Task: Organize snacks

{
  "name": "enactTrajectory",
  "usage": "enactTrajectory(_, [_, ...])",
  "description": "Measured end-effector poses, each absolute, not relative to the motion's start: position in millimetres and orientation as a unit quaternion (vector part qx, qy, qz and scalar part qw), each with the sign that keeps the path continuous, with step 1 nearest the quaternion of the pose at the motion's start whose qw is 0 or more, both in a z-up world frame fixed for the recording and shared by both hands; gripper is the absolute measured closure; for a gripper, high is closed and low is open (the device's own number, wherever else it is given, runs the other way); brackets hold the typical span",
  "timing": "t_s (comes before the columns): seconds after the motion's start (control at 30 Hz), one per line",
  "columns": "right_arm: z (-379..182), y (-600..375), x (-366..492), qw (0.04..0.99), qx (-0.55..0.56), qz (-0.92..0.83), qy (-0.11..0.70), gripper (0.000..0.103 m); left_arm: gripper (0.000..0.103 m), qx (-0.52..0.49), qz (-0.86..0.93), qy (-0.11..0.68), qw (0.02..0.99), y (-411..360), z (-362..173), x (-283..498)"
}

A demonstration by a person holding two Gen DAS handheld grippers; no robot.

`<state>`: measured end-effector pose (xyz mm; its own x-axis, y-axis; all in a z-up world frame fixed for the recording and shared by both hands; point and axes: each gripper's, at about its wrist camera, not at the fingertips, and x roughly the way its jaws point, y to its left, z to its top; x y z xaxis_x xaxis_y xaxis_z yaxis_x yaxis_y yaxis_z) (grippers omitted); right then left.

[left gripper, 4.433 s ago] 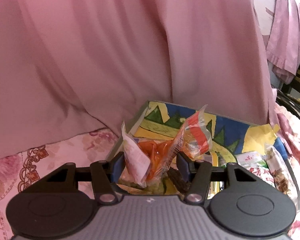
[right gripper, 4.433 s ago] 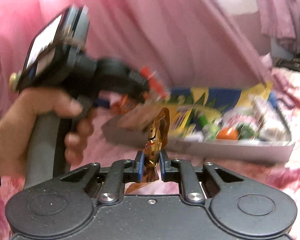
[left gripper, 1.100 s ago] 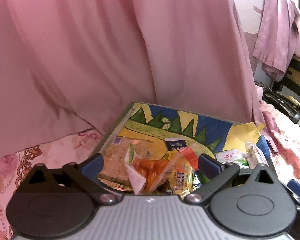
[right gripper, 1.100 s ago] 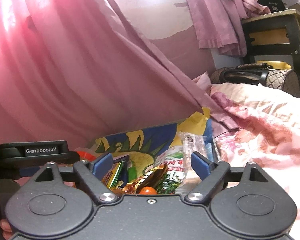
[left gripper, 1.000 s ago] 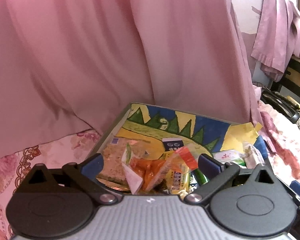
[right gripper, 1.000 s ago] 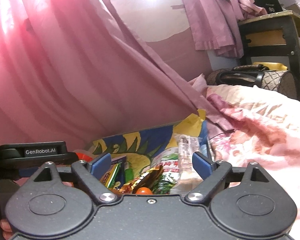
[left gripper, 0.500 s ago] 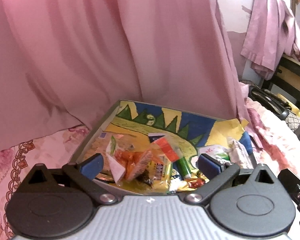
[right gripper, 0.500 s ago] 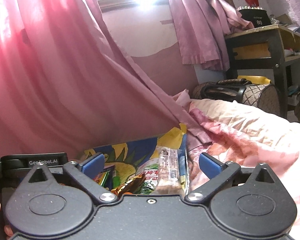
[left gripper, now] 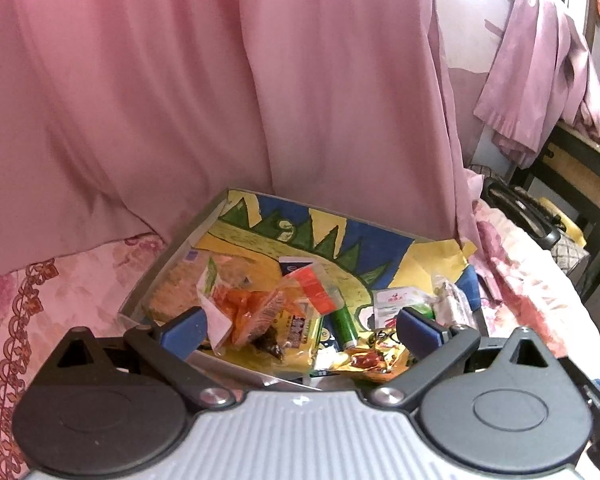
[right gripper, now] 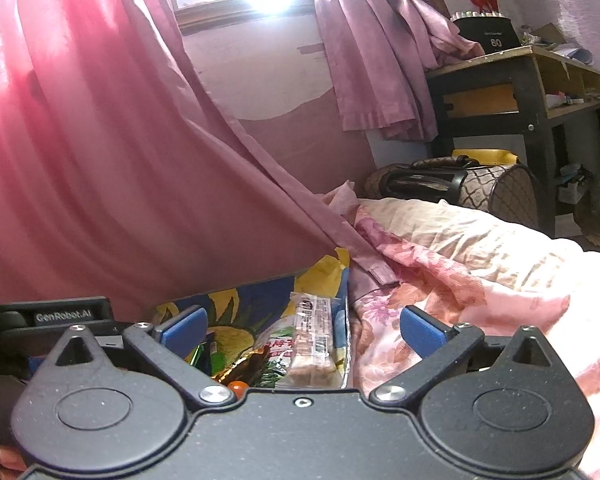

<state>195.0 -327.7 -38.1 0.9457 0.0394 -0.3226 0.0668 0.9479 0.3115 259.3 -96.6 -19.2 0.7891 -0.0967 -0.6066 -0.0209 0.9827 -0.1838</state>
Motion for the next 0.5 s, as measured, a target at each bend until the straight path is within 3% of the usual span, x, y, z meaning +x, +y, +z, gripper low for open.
enactTrajectory(0.5, [-31, -322, 179, 0.975, 0.153, -0.001, 0.16, 0.001, 0.0, -0.082, -0.009, 0.286, 0.955, -82, -2, 215])
